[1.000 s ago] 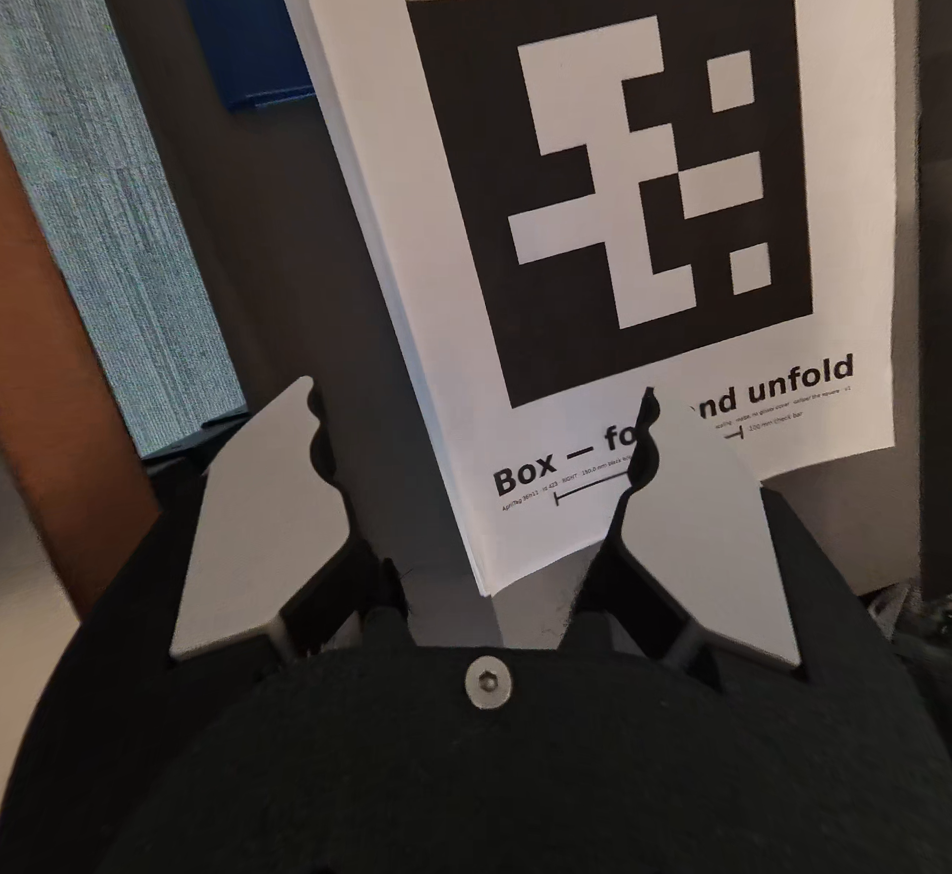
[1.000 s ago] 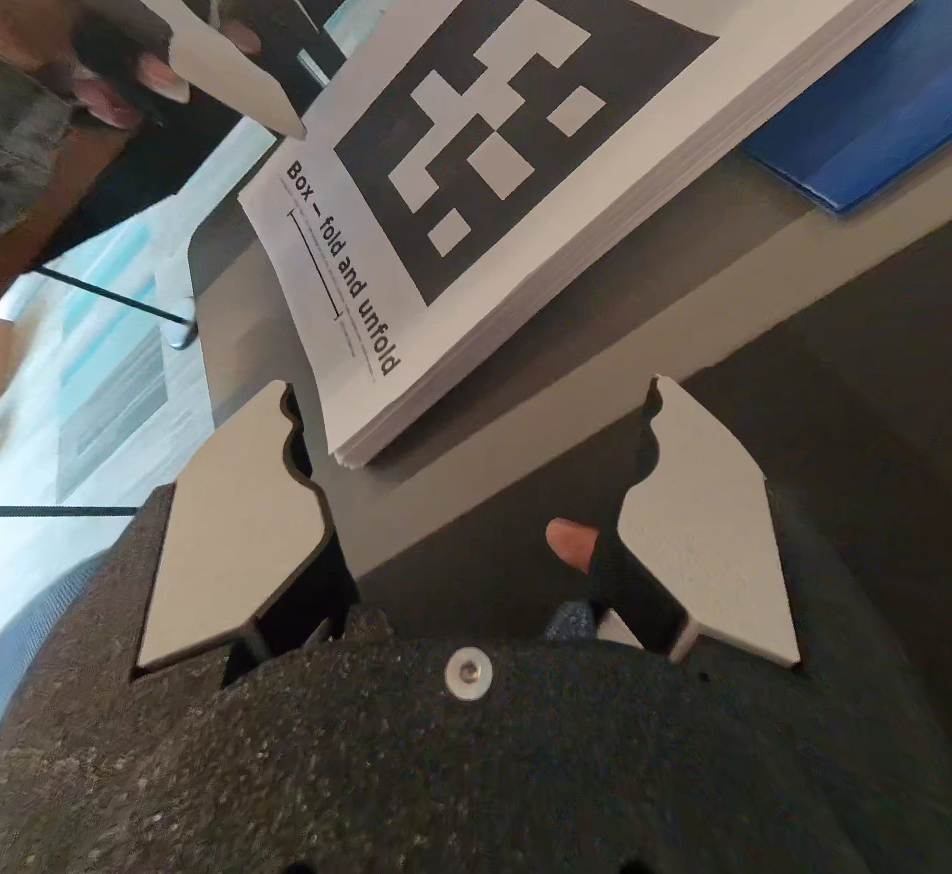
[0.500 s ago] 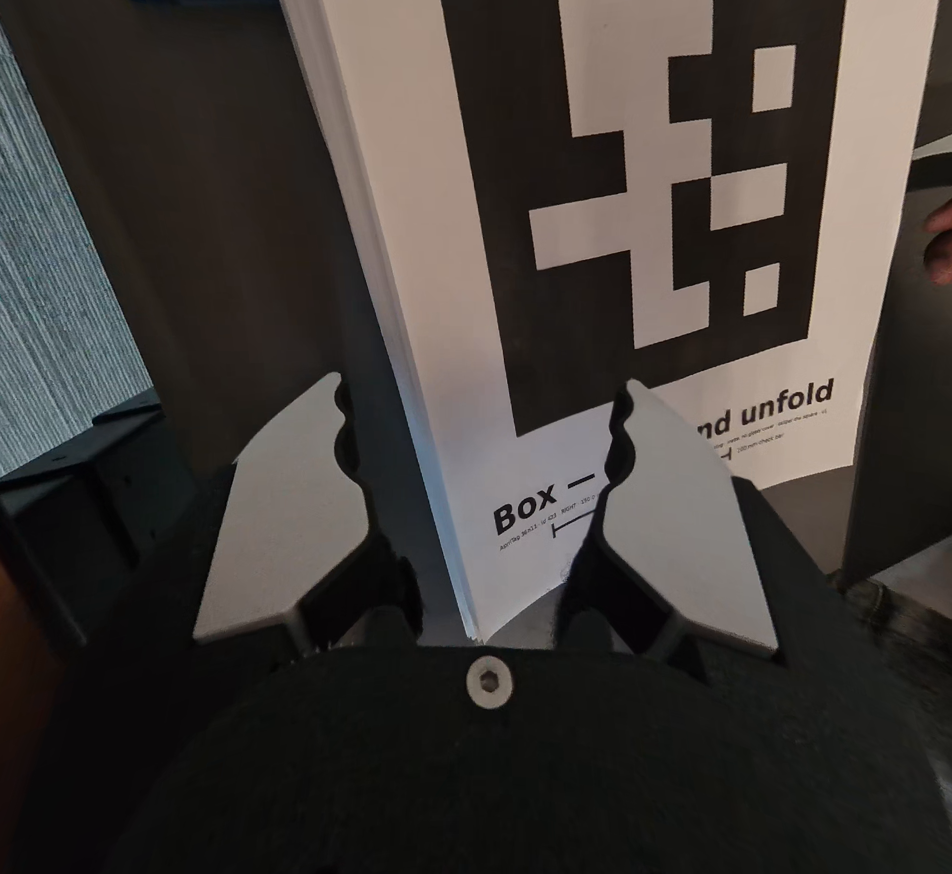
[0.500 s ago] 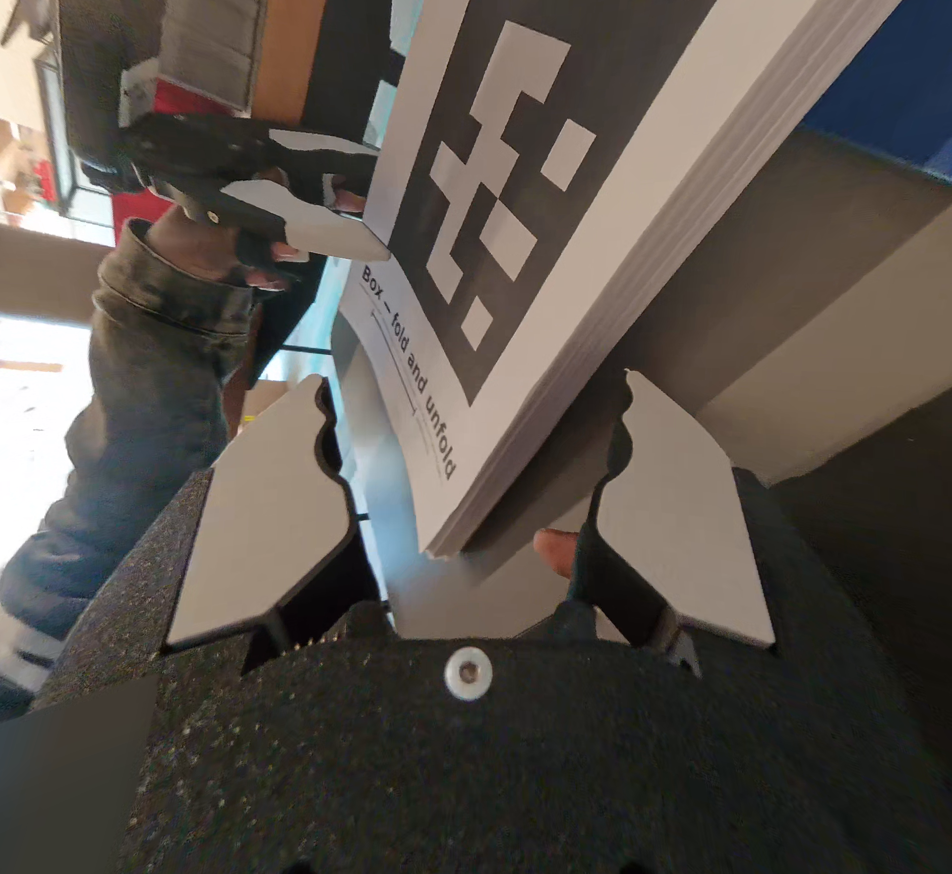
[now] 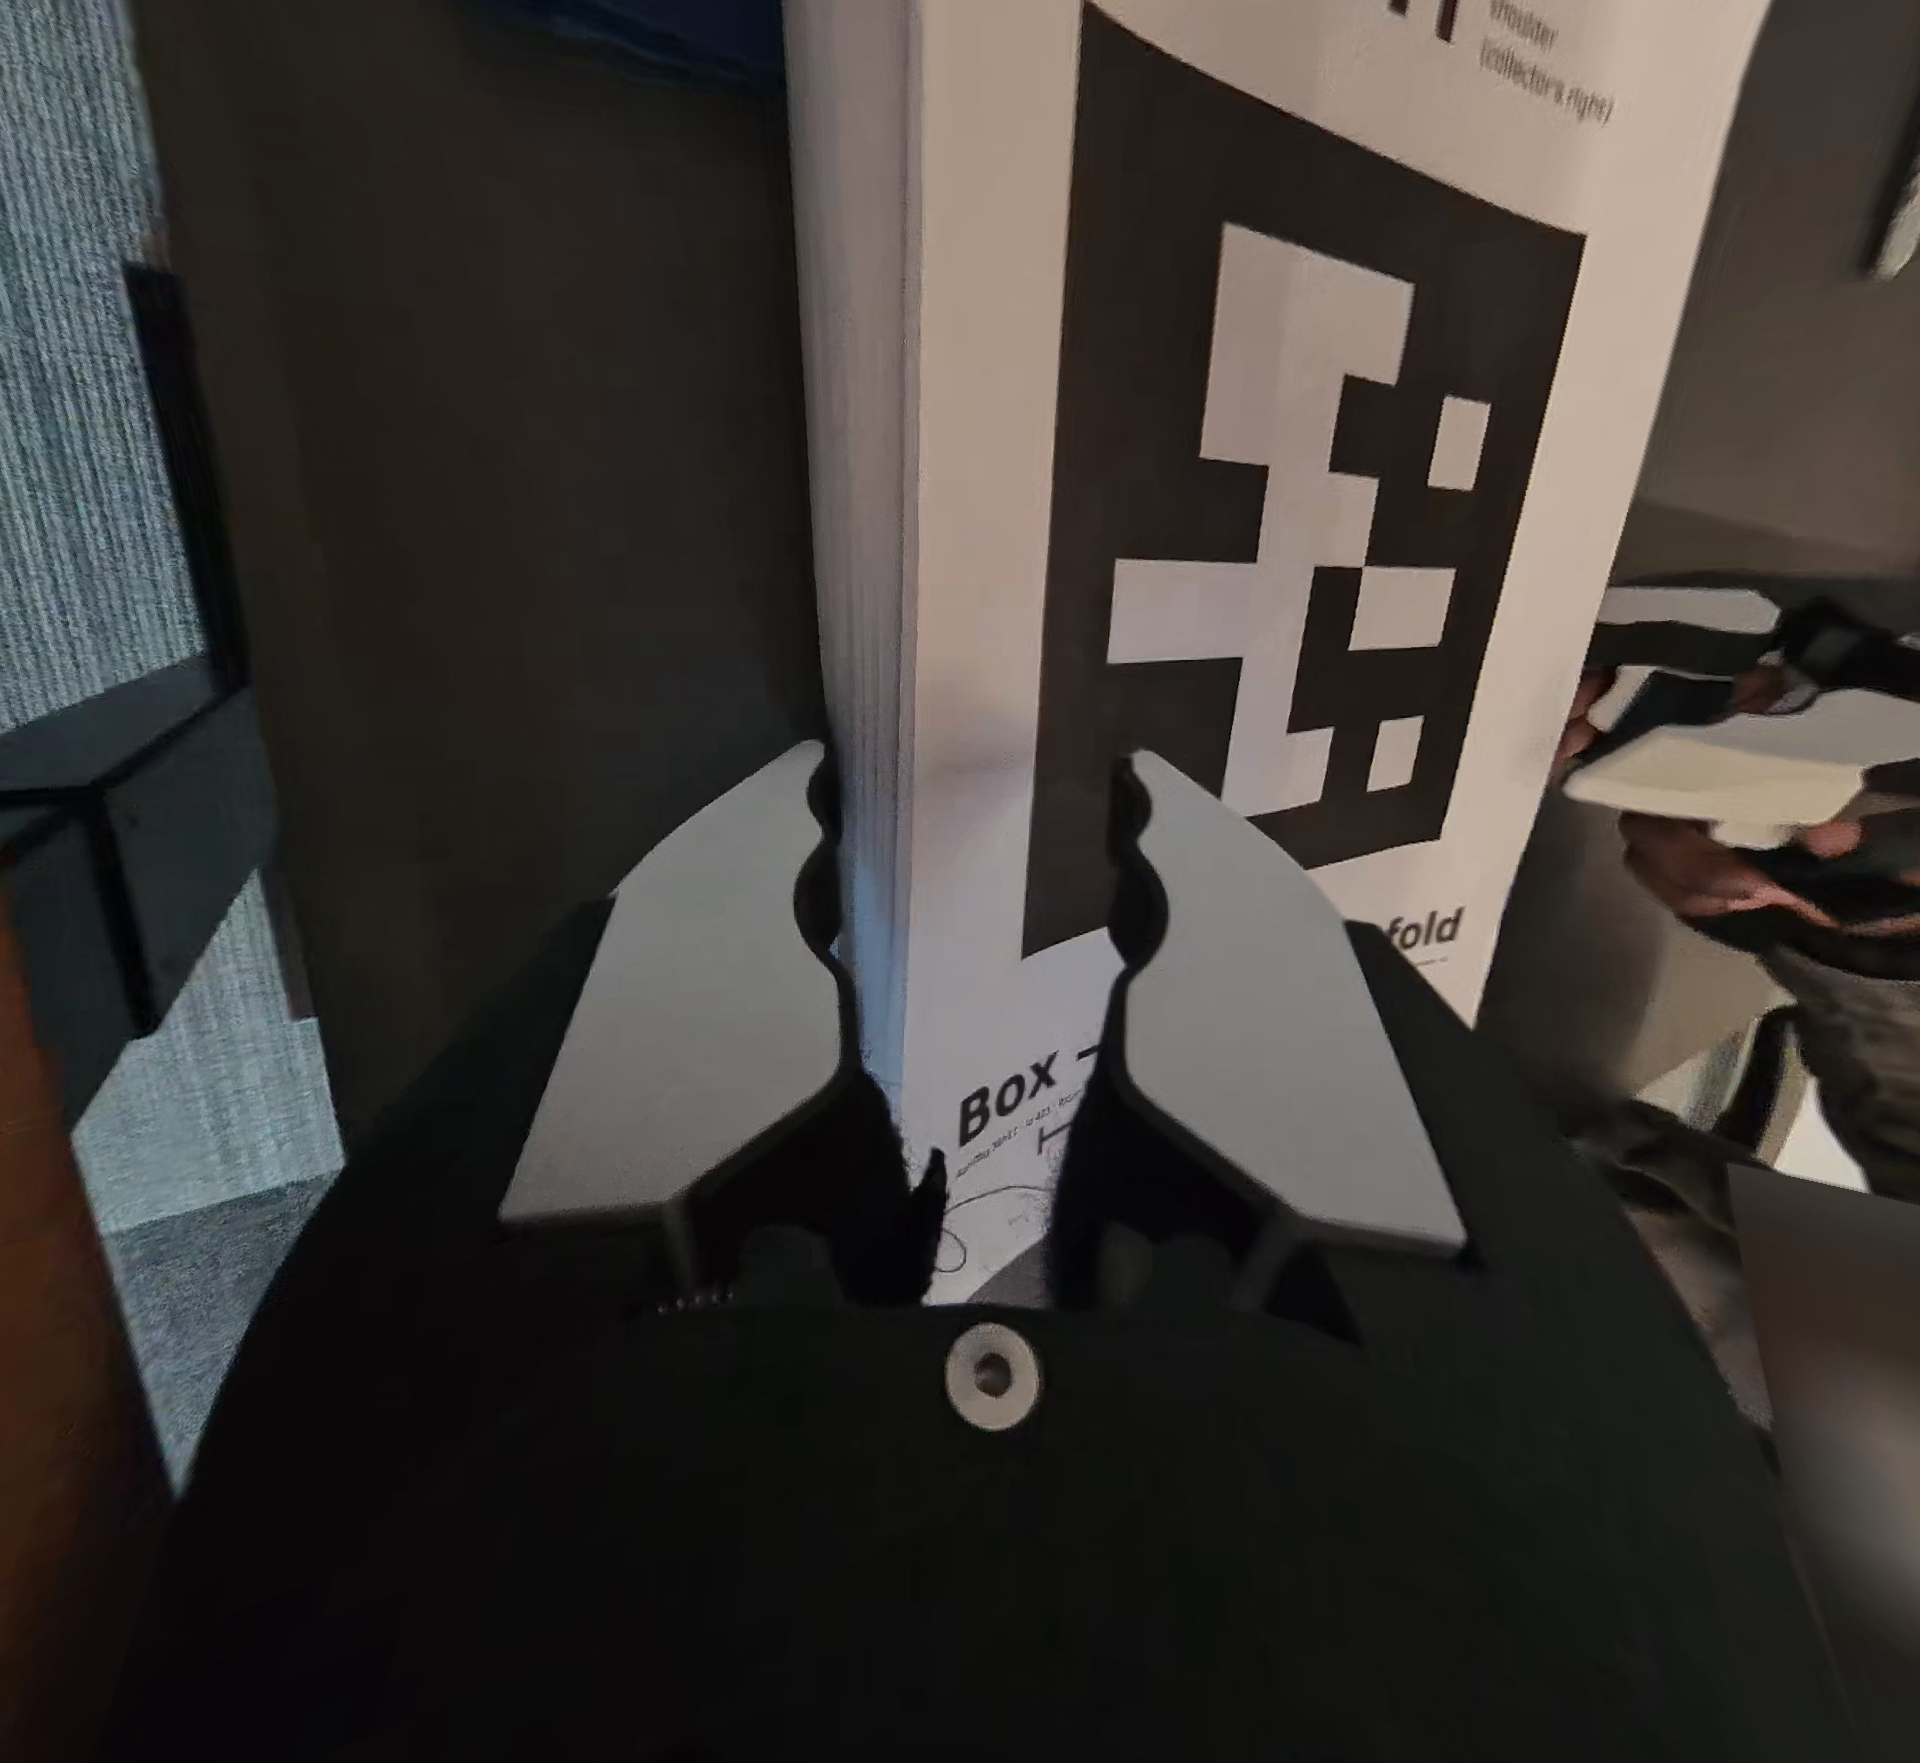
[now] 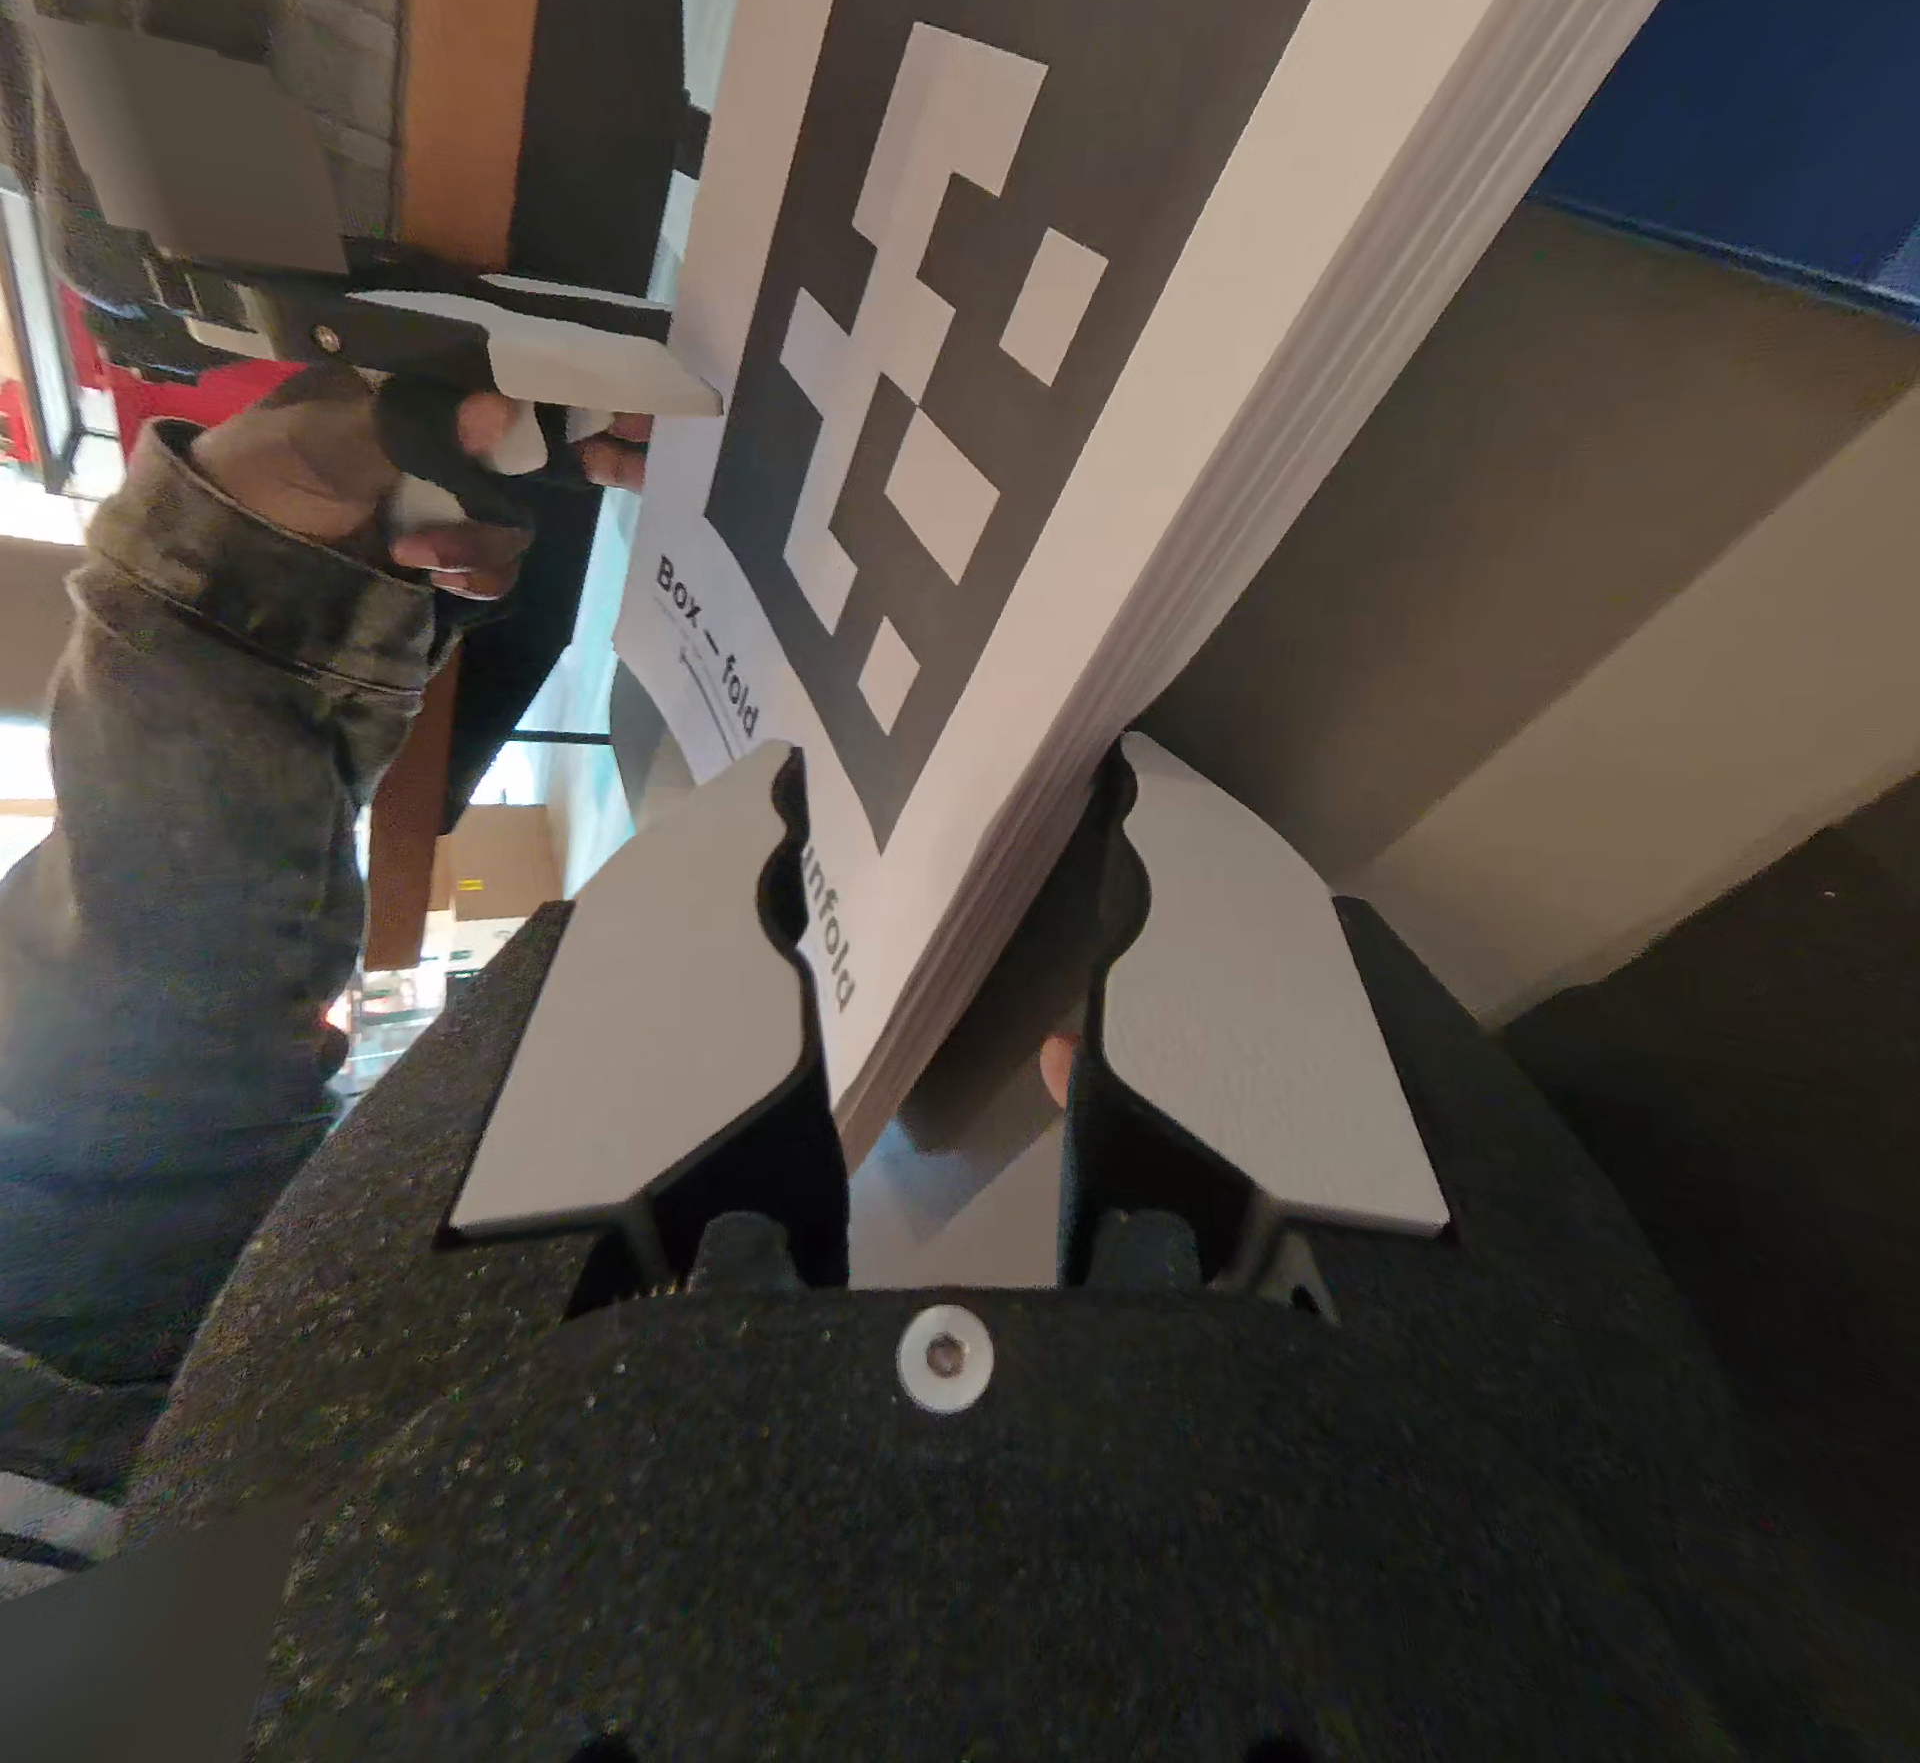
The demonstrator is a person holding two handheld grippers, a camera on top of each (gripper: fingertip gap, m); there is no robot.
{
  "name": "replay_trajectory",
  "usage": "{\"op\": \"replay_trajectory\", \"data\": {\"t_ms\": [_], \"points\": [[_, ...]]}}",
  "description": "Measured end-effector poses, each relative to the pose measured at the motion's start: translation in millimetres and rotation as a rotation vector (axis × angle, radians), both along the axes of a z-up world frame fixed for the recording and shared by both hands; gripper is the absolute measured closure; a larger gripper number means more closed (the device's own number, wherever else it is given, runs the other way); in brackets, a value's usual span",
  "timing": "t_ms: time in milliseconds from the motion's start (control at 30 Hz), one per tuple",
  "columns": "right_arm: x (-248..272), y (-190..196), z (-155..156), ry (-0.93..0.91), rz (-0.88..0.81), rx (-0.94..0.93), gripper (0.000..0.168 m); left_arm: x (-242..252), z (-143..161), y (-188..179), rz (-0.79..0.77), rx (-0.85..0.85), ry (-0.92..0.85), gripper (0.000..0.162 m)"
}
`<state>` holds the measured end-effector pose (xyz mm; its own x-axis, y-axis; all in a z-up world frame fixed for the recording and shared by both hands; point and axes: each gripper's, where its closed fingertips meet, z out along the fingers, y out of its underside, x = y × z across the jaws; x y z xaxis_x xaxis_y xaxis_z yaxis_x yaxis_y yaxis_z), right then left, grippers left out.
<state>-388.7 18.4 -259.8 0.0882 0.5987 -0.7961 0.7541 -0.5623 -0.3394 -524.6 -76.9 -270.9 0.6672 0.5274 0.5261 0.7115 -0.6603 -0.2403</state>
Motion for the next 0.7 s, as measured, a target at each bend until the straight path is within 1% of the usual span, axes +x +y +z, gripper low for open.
{"op": "replay_trajectory", "data": {"t_ms": [67,133,167,200,233,267,333,400,433,500,600,667,700], "points": [[1,3,-4,-0.003,0.003,0.029,0.124,-2,-2,-2,0.006,-0.024,0.011,0.117],[2,5,-8,0.001,0.015,0.044,0.132,-2,-5,-11,-0.041,-0.133,0.038,0.123],[3,6,-8,0.003,0.021,0.036,0.133,1,-6,-20,-0.092,-0.225,0.051,0.118],[4,6,-8,0.004,0.026,0.022,0.133,2,-6,-31,-0.145,-0.322,0.083,0.109],[4,5,-8,0.007,0.03,0.012,0.132,-1,-5,-39,-0.171,-0.388,0.135,0.102],[4,5,-7,0.011,0.037,0.01,0.131,-1,-2,-42,-0.181,-0.407,0.161,0.094],[4,4,-6,0.02,0.056,0.019,0.129,9,7,-41,-0.167,-0.365,0.114,0.08],[6,2,-6,0.036,0.094,0.05,0.125,15,19,-46,-0.14,-0.309,0.103,0.08],[7,1,-3,0.045,0.121,0.058,0.117,15,26,-50,-0.13,-0.274,0.125,0.079],[11,-1,5,0.062,0.162,0.077,0.087,16,42,-53,-0.1,-0.159,0.201,0.077],[13,14,10,0.11,0.204,0.298,0.062,23,73,-59,-0.065,0.028,0.339,0.07],[7,28,21,0.196,0.278,0.443,0.048,43,89,-67,-0.066,0.125,0.413,0.053],[-4,41,30,0.263,0.292,0.546,0.043,56,91,-74,-0.058,0.148,0.447,0.04]]}}
